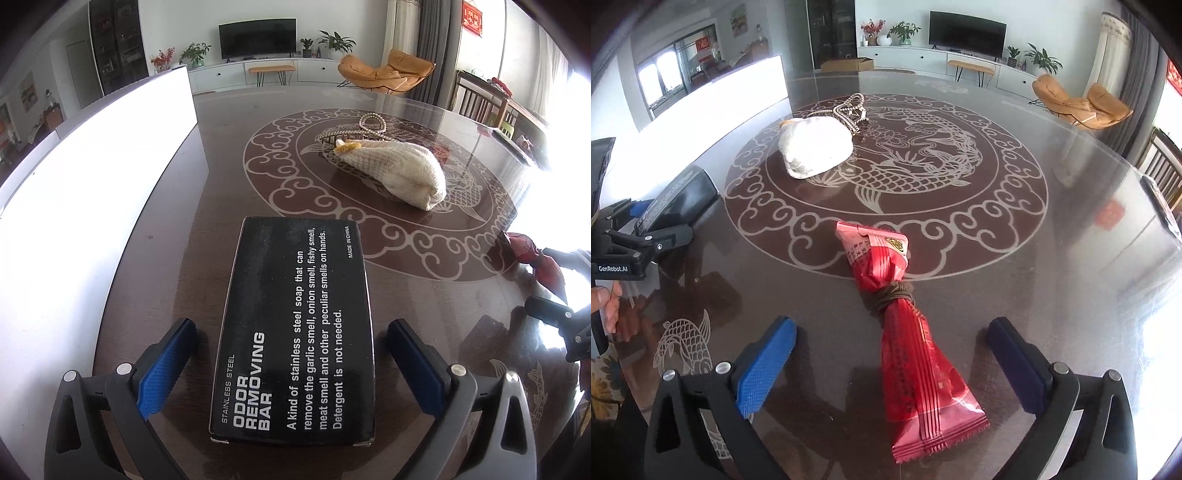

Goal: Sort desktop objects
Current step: 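Carry the black box and red packet over the white box with both tools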

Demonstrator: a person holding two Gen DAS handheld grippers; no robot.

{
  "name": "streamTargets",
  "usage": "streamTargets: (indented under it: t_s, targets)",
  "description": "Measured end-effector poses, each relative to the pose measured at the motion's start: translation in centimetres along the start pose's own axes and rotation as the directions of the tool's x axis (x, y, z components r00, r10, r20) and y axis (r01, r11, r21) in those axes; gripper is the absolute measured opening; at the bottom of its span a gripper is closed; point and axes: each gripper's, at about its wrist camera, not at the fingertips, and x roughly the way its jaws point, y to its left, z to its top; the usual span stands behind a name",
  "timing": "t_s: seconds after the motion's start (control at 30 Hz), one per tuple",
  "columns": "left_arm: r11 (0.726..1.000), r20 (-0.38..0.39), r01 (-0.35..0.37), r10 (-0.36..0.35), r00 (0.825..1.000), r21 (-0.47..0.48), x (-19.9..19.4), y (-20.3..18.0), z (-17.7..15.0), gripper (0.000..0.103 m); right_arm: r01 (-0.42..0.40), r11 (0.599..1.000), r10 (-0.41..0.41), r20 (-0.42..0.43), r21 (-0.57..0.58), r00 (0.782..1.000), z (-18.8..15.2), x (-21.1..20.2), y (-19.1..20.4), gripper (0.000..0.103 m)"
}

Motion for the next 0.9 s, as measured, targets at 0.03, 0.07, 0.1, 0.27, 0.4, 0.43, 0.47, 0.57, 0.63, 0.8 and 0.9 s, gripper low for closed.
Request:
streamTargets:
  t_s: [0.03,0.07,0.1,0.27,0.4,0.43,0.47,0.57,0.63,0.8,0.9]
  targets:
    - [1.000,-0.003,0.002,-0.002,1.000,0.001,0.0,0.0,0.0,0.103,0.002,1.000,-0.002,-0.011,0.002,1.000,0.1,0.0,0.0,0.103]
    - [1.000,-0.013,0.007,-0.007,1.000,0.002,0.1,0.0,0.2,0.103,0.005,1.000,-0.004,-0.031,0.006,1.000,0.3,0.1,0.0,0.103]
    - [1.000,-0.035,0.010,-0.010,0.999,0.003,0.1,0.0,0.4,0.103,0.007,1.000,-0.007,-0.056,0.008,0.998,0.7,0.3,-0.1,0.103]
    - [0.993,-0.093,0.061,-0.051,0.994,0.105,0.0,-1.5,0.5,0.103,-0.018,0.999,0.012,-0.184,-0.033,0.983,2.5,1.0,-0.1,0.097]
    - [0.991,-0.035,0.096,-0.093,0.995,0.096,-1.2,-1.6,0.7,0.057,-0.028,0.998,0.015,-0.196,-0.059,0.981,3.4,0.2,0.3,0.032]
    - [0.991,-0.024,0.111,-0.110,0.994,0.078,-1.5,-1.4,0.7,0.057,-0.023,0.998,0.011,-0.194,-0.060,0.981,3.5,-0.2,0.4,0.017]
    - [0.991,-0.006,0.123,-0.123,0.992,0.060,-1.9,-1.2,0.6,0.057,-0.020,0.998,0.009,-0.181,-0.062,0.983,3.6,-0.7,0.5,0.017]
    - [0.983,0.046,0.184,-0.184,0.982,0.001,-4.1,-0.3,0.2,0.057,-0.028,0.998,0.019,-0.131,-0.064,0.991,4.4,-3.0,1.0,0.017]
    - [0.977,0.093,0.209,-0.206,0.974,-0.028,-6.3,0.3,0.2,0.057,-0.032,0.997,0.025,-0.092,-0.077,0.995,5.4,-4.7,1.7,0.017]
    - [0.947,0.245,0.290,-0.251,0.937,-0.138,-13.3,4.3,1.3,0.057,-0.077,0.986,0.076,-0.014,-0.146,0.997,10.0,-8.0,6.1,0.017]
    - [0.947,0.323,0.262,-0.193,0.927,-0.186,-17.4,8.6,2.2,0.057,-0.145,0.969,0.153,0.026,-0.200,0.988,14.0,-9.2,10.6,0.017]
